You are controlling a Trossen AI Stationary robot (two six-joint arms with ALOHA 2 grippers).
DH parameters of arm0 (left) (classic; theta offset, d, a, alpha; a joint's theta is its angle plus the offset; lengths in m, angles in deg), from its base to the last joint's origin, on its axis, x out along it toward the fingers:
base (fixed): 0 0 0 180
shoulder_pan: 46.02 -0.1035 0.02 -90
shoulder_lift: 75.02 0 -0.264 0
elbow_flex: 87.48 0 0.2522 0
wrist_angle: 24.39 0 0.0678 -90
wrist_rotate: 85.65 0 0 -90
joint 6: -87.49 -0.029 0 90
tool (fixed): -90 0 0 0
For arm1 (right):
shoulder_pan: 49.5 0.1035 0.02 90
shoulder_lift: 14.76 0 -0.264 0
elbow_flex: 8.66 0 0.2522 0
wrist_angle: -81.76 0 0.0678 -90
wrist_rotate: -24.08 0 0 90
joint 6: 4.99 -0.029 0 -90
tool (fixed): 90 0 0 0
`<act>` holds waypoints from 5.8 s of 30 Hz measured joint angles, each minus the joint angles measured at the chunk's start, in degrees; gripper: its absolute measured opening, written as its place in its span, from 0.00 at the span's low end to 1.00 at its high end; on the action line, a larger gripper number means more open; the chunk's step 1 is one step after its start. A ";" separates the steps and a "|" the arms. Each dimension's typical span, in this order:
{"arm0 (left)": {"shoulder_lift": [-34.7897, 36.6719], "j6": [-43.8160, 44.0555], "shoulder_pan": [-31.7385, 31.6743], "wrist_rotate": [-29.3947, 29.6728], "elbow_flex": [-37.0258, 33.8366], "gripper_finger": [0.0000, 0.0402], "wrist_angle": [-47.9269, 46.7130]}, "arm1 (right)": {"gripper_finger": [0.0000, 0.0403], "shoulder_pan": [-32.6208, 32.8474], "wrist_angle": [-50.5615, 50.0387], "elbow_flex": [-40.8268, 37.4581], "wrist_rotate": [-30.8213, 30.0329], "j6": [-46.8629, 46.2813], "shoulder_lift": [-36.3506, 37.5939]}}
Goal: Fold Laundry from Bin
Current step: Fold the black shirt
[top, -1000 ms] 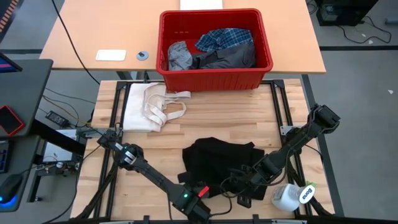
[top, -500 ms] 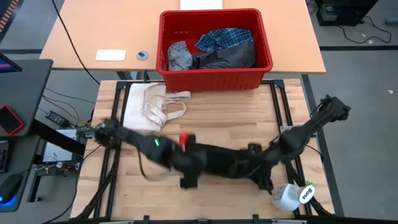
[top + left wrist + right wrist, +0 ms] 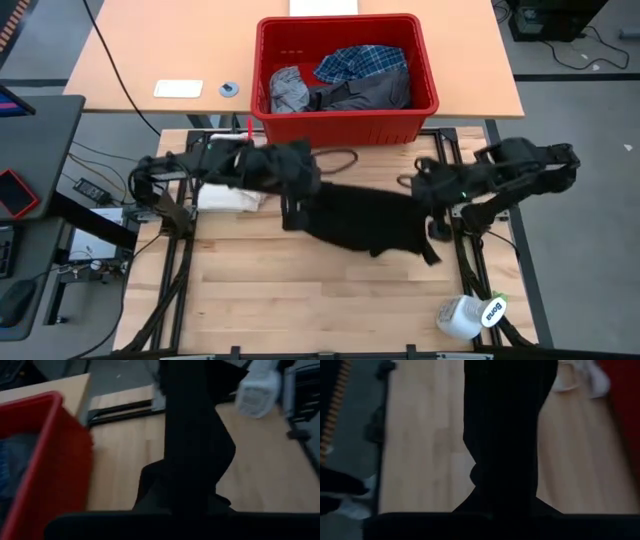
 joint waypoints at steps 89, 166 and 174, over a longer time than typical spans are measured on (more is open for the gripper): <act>-9.90 30.92 12.61 -4.54 -47.93 0.73 38.00 | 0.49 4.46 51.06 -60.78 6.08 -11.20 -11.15; -44.84 20.27 7.10 -12.49 -12.28 0.64 49.84 | 0.04 -10.47 39.44 -77.77 6.53 -21.85 9.70; -43.78 17.75 6.85 -12.49 -11.91 0.06 45.10 | 0.02 -10.50 38.46 -75.63 9.02 -20.91 9.49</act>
